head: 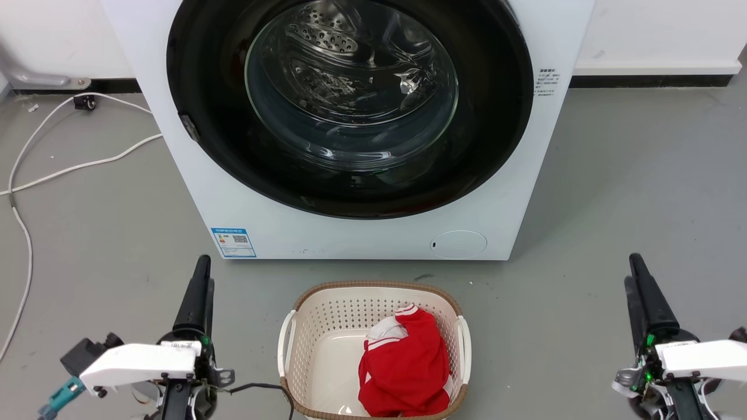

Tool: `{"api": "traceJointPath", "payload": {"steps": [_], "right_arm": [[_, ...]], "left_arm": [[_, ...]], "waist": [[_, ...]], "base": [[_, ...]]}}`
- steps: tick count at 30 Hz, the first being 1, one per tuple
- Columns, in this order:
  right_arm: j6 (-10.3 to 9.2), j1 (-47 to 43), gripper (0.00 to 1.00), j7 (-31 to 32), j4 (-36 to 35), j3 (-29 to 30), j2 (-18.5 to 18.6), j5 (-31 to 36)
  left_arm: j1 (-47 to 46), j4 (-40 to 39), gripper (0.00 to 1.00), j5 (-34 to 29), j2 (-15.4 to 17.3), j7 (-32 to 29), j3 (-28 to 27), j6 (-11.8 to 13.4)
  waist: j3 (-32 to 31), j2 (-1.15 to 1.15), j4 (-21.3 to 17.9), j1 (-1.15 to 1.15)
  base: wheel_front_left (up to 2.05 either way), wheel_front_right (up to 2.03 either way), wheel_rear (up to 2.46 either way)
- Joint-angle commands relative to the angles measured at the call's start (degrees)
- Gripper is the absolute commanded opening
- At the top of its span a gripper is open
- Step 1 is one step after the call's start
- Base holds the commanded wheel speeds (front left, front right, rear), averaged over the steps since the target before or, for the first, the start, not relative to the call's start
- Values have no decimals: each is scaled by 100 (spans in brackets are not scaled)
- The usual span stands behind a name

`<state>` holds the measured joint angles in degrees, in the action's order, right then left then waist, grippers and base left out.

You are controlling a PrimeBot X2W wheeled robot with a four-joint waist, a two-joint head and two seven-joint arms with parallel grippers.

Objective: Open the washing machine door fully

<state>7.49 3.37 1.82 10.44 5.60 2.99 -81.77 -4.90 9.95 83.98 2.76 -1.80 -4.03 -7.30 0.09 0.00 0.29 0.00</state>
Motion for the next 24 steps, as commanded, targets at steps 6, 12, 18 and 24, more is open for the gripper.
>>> {"api": "traceJointPath", "payload": {"steps": [6, 12, 18, 24], "right_arm": [[0, 73, 100, -189, -563, -24, 11, 1392], [0, -17, 100, -324, -833, -131, 10, 2446], [0, -151, 100, -456, -868, -220, 8, 3284], [0, -208, 100, -472, -806, -178, 6, 4004]], "left_arm": [[-218, -426, 100, -984, 25, 182, 28, -10], [-219, -529, 100, -1831, 94, 320, 95, -11], [-173, -472, 100, -2678, 148, 446, 135, -13], [-149, -446, 100, -3472, 176, 568, 137, 44]], "waist": [[0, 0, 22, 0], [-4, 0, 43, 0], [-15, 0, 49, 0], [-28, 0, 47, 0]], "base": [[0, 0, 0], [0, 0, 0], [0, 0, 0], [0, 0, 0]]}}
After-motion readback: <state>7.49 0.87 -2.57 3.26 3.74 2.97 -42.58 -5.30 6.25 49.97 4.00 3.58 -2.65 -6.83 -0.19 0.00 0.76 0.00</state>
